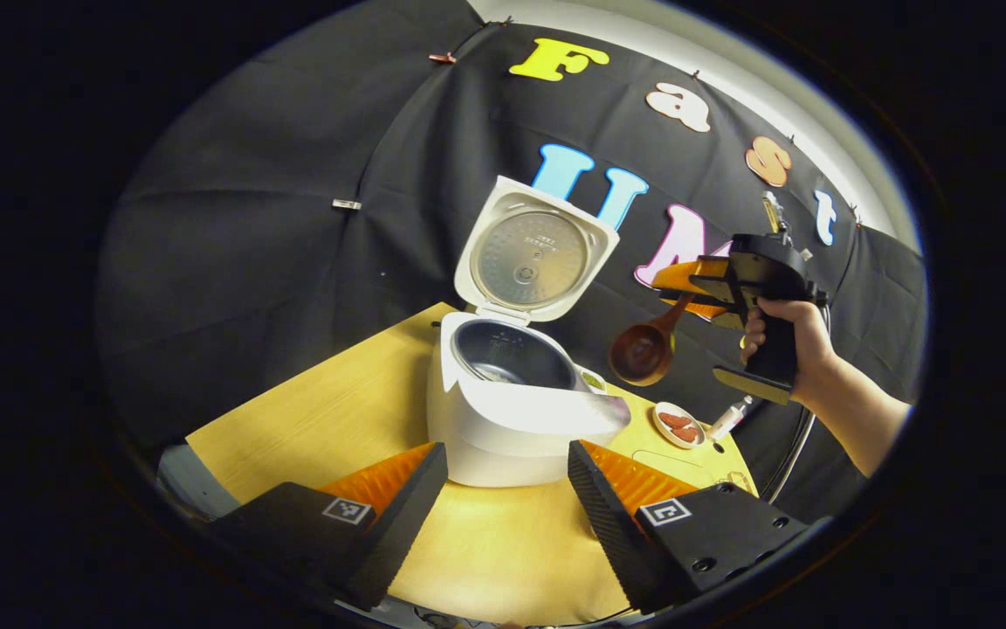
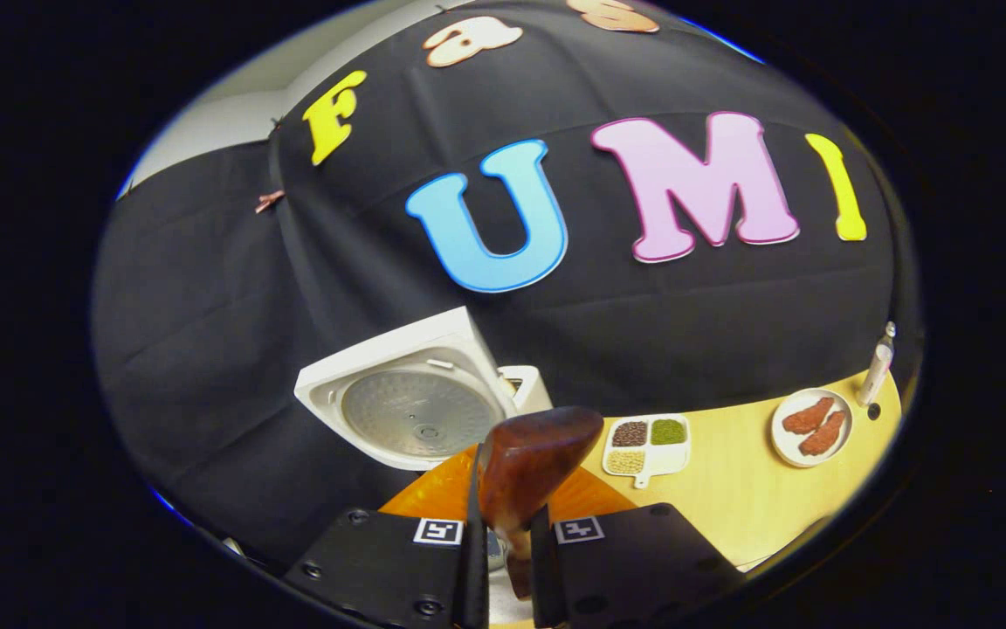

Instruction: Close the left gripper, press the button to open the rice cooker; take a wooden spoon from the chopstick holder with the right hand, scoop a spoonful of rice and pour it into the rice cooker, then put the wooden spoon back into the chopstick holder.

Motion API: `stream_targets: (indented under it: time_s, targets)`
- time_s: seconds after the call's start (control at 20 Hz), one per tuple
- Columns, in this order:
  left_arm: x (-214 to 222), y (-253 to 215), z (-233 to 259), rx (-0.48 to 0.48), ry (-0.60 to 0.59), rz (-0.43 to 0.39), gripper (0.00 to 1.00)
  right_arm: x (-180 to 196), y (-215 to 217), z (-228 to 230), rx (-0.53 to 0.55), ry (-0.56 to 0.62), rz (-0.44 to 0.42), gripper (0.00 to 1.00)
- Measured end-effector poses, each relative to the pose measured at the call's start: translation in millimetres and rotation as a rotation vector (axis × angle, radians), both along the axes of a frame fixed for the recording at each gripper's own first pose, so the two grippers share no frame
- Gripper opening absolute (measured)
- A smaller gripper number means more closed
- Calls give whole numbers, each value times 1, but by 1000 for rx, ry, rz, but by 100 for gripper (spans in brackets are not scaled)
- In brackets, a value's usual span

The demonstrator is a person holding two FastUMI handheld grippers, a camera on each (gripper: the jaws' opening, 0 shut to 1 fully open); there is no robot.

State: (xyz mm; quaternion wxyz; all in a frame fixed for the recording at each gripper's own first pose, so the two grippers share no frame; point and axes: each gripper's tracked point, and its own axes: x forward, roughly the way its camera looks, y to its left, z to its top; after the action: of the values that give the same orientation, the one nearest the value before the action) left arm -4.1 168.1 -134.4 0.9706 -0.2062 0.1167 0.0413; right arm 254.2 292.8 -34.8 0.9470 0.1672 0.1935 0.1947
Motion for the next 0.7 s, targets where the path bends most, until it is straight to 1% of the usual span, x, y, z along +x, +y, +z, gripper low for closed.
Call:
stream_targets:
  time_s: [0.05, 0.1, 0.35, 0.5, 0.7]
  targets:
    - [-1, -7, 3, 0, -2, -8, 96, -3, -21, 7, 15, -2, -28, 19]
    - [-2, -15, 5, -3, -5, -18, 96, -4, -43, 12, 26, -6, -58, 23]
    - [5, -54, 13, -11, -10, -73, 96, -19, -156, 29, 53, -14, -217, 23]
    - [13, -76, 25, 28, -19, -105, 96, -33, -230, 34, 57, -9, -318, 23]
    - [25, -102, 36, 68, -28, -129, 96, -46, -309, 20, 78, 7, -423, 23]
